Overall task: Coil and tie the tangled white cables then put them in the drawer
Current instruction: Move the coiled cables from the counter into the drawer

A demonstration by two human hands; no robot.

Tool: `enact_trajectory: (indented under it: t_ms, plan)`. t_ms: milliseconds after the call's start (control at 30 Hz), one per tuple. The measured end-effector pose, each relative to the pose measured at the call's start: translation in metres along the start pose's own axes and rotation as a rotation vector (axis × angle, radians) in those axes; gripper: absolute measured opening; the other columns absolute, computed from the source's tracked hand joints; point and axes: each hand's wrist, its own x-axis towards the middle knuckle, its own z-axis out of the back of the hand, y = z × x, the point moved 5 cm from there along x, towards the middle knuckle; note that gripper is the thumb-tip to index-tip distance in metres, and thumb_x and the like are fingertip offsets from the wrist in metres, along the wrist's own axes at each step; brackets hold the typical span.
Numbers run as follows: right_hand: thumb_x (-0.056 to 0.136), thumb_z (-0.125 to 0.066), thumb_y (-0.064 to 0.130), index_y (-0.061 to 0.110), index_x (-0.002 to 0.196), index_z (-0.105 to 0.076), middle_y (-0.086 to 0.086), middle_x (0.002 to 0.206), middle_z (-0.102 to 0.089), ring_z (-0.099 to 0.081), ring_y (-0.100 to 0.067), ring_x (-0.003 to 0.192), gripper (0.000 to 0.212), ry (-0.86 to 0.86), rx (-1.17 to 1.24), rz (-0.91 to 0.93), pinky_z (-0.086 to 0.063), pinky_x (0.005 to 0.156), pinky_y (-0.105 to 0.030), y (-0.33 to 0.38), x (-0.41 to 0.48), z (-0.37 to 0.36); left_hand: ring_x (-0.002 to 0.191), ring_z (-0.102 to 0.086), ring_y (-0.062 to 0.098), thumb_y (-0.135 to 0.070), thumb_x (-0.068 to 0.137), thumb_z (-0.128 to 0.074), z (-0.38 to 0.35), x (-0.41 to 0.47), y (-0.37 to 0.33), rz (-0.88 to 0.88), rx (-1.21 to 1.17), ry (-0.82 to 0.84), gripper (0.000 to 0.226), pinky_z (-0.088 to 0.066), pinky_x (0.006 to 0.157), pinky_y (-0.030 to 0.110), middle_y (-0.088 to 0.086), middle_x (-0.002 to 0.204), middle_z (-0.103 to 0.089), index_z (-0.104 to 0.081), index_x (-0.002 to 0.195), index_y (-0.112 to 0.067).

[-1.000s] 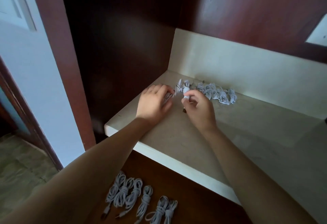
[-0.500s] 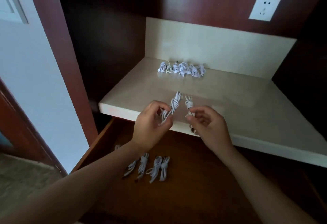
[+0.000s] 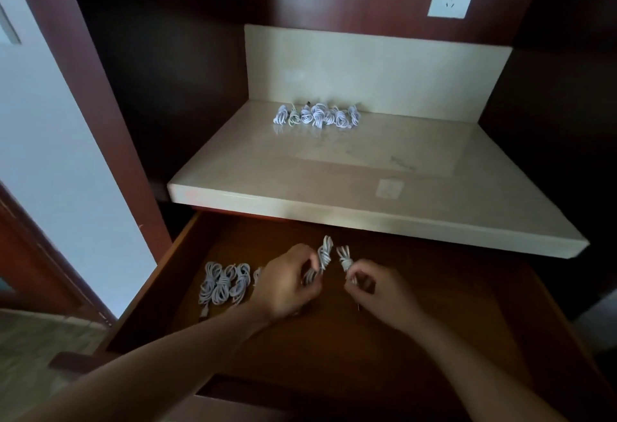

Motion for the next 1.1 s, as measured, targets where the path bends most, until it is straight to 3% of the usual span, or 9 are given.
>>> enact_trajectory:
  t_ms: [167,300,400,500,667,800,900,967,1100]
  plan:
    - [0.093,-0.064,0.022,0.032,0.101,-0.058,0.015,0.090,-0.056,-0.054,0.001,0.077,0.014,0.196,0.007,-0.179,-0.041,0.063,-0.014,-0.024,-0.003,-0.026,0.082,-0.057,0.003,-0.030,0.088,-0.066,-0.028,0.003,0.018,0.253,0.136,0.133,0.018,-0.048,0.067,0.020,-0.012,0.102,-0.057,-0.049,0.093,-0.035]
    - [0.097,-0.059,0.024,0.030,0.117,-0.055,0.012,0.105,-0.053,-0.052,0.000,0.081,0.021,0.287,-0.027,-0.233,-0.038,0.062,-0.013,-0.031,-0.008,-0.035,0.091,-0.059,0.008,-0.032,0.093,-0.060,-0.046,0.006,0.020,0.341,0.197,0.189,0.018,-0.054,0.077,0.027,-0.008,0.106,-0.060,-0.053,0.109,-0.029]
    - [0.097,-0.059,0.024,0.028,0.125,-0.054,0.009,0.115,-0.051,-0.047,0.006,0.078,0.029,0.323,-0.024,-0.250,-0.035,0.062,-0.011,-0.035,-0.010,-0.035,0.094,-0.059,0.012,-0.036,0.095,-0.056,-0.052,0.006,0.019,0.311,0.269,0.220,0.024,-0.054,0.080,0.031,-0.005,0.108,-0.061,-0.052,0.116,-0.025]
    - [0.096,-0.060,0.024,0.025,0.131,-0.052,0.003,0.124,-0.053,-0.047,0.001,0.084,0.036,0.329,-0.021,-0.271,-0.035,0.064,-0.010,-0.037,-0.010,-0.034,0.102,-0.058,0.019,-0.039,0.097,-0.051,-0.056,0.003,0.020,0.240,0.414,0.266,0.028,-0.050,0.087,0.034,0.000,0.116,-0.061,-0.053,0.121,-0.023]
    - [0.095,-0.062,0.024,0.023,0.137,-0.050,-0.002,0.133,-0.053,-0.045,0.003,0.083,0.043,0.403,-0.064,-0.287,-0.031,0.062,-0.005,-0.042,-0.015,-0.042,0.113,-0.051,0.021,-0.041,0.097,-0.050,-0.057,-0.001,0.021,0.197,0.530,0.282,0.034,-0.043,0.091,0.031,0.002,0.125,-0.058,-0.053,0.125,-0.022]
    - [0.095,-0.062,0.027,0.024,0.145,-0.043,-0.001,0.142,-0.048,-0.051,-0.011,0.105,0.053,0.457,-0.092,-0.300,-0.037,0.080,-0.018,-0.038,-0.017,-0.044,0.114,-0.051,0.020,-0.042,0.096,-0.051,-0.053,-0.002,0.021,0.194,0.564,0.261,0.039,-0.043,0.093,0.031,0.002,0.127,-0.057,-0.053,0.129,-0.021]
    - [0.094,-0.063,0.028,0.027,0.147,-0.039,-0.001,0.146,-0.045,-0.051,-0.020,0.124,0.058,0.467,-0.088,-0.326,-0.038,0.084,-0.021,-0.039,-0.017,-0.043,0.114,-0.051,0.020,-0.043,0.096,-0.051,-0.049,0.000,0.020,0.183,0.598,0.271,0.040,-0.044,0.093,0.032,0.002,0.127,-0.057,-0.053,0.129,-0.021]
    - [0.094,-0.063,0.028,0.028,0.148,-0.039,-0.002,0.147,-0.045,-0.052,-0.020,0.122,0.058,0.485,-0.099,-0.333,-0.038,0.081,-0.019,-0.040,-0.018,-0.043,0.113,-0.052,0.021,-0.043,0.095,-0.053,-0.048,0.000,0.018,0.182,0.620,0.307,0.039,-0.044,0.091,0.032,0.002,0.125,-0.057,-0.055,0.127,-0.022]
    - [0.096,-0.060,0.027,0.029,0.151,-0.033,-0.007,0.151,-0.038,-0.051,-0.004,0.095,0.061,0.578,-0.128,-0.337,-0.035,0.067,-0.012,-0.043,-0.022,-0.045,0.105,-0.054,0.021,-0.041,0.096,-0.050,-0.053,-0.003,0.017,0.169,0.655,0.402,0.028,-0.048,0.087,0.034,0.002,0.118,-0.059,-0.063,0.112,-0.022]
